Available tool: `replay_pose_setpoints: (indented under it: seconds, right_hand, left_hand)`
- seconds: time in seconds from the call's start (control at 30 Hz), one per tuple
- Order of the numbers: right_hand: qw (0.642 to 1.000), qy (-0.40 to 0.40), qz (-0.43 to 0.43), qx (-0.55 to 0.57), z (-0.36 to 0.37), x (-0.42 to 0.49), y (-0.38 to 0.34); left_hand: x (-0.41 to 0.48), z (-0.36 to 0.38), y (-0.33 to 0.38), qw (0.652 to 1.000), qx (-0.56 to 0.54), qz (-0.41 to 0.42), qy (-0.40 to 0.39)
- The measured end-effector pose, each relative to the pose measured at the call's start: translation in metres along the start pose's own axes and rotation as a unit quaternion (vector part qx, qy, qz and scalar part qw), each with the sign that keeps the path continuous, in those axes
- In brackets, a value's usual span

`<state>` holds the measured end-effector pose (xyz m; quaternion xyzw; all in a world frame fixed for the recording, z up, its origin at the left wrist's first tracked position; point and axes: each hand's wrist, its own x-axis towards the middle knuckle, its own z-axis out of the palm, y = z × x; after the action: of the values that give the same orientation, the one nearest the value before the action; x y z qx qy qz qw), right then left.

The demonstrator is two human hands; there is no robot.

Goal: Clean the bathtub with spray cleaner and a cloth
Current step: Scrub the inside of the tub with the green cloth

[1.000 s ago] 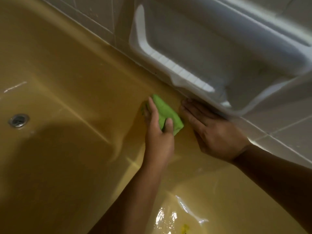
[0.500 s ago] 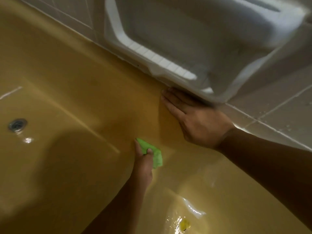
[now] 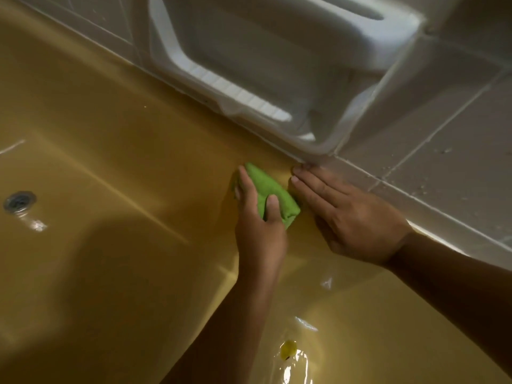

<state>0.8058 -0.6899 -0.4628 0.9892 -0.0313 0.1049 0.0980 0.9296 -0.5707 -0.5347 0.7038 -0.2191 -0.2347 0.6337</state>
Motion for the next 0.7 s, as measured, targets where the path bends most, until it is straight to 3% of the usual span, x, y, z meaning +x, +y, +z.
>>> replay_pose_setpoints:
  seconds: [0.17,0.3,0.4,0.47,0.57,0.7]
  right_hand:
    - [1.000,-0.004,0.000,-0.004,0.003,0.000,0.000]
    - [1.000,-0.003,-0.002,-0.008,0.002,0.002,0.000]
    - [1.000,-0.005,-0.007,-0.020,0.002,0.000,0.001]
    - [1.000,-0.006,-0.005,-0.021,0.003,0.000,0.002]
    - [1.000,-0.002,-0.005,-0.008,0.002,0.000,0.001]
    - [1.000,-0.002,0.009,-0.005,-0.008,-0.042,0.003]
  left_hand:
    - [-0.018,0.001,-0.078,0.996,0.037,-0.075,-0.032]
    - [-0.026,-0.001,-0.136,0.981,0.041,-0.180,-0.057]
    - [-0.023,0.008,-0.149,0.944,-0.013,-0.330,-0.003]
    - [-0.021,0.018,-0.146,0.923,-0.096,-0.371,0.042]
    - [-0.026,0.026,-0.121,0.925,-0.166,-0.337,0.062]
    - [-0.037,0.031,-0.049,0.964,-0.185,-0.188,0.041]
